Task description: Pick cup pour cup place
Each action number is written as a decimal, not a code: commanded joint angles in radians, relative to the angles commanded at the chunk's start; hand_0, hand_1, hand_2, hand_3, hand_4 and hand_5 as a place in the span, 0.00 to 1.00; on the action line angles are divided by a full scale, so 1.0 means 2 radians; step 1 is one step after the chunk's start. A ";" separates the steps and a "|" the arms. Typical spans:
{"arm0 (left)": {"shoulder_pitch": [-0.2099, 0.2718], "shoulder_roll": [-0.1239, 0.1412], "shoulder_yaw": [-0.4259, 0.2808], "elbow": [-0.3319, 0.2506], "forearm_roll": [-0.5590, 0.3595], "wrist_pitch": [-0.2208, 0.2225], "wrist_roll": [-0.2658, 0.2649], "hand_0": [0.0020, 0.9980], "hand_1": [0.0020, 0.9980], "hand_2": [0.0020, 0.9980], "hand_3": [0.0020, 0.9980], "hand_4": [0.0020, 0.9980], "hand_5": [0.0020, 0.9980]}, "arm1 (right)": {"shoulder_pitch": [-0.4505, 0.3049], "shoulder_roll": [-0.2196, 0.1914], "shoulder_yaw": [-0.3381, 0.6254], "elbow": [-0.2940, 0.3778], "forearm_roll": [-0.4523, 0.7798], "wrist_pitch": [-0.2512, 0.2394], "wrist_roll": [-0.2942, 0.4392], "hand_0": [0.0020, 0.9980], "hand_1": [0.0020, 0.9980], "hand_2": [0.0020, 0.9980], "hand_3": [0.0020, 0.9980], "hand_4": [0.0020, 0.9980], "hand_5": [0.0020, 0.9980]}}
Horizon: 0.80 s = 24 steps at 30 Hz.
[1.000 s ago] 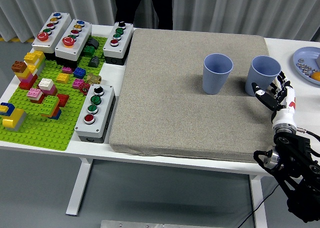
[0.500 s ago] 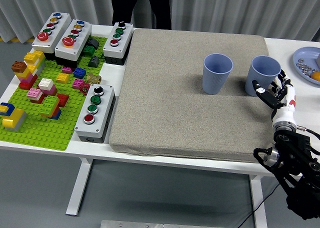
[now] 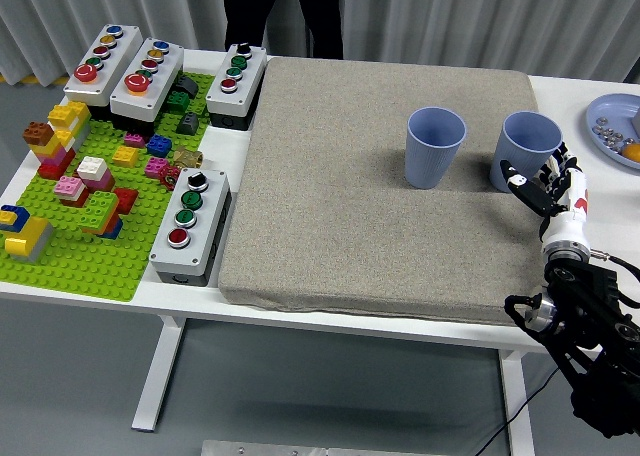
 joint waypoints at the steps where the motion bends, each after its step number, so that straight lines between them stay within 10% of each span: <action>1: 0.000 0.000 0.000 0.000 0.000 0.000 0.000 0.75 0.81 0.85 0.76 0.51 0.97 | 0.000 0.000 0.000 0.000 0.000 0.000 0.000 0.95 0.85 0.96 0.93 0.90 0.36; 24: -0.003 -0.001 0.003 0.000 -0.002 0.000 0.000 0.75 0.81 0.85 0.76 0.51 0.96 | 0.009 0.004 -0.002 -0.010 0.000 0.000 -0.003 0.94 0.85 0.96 0.93 0.89 0.36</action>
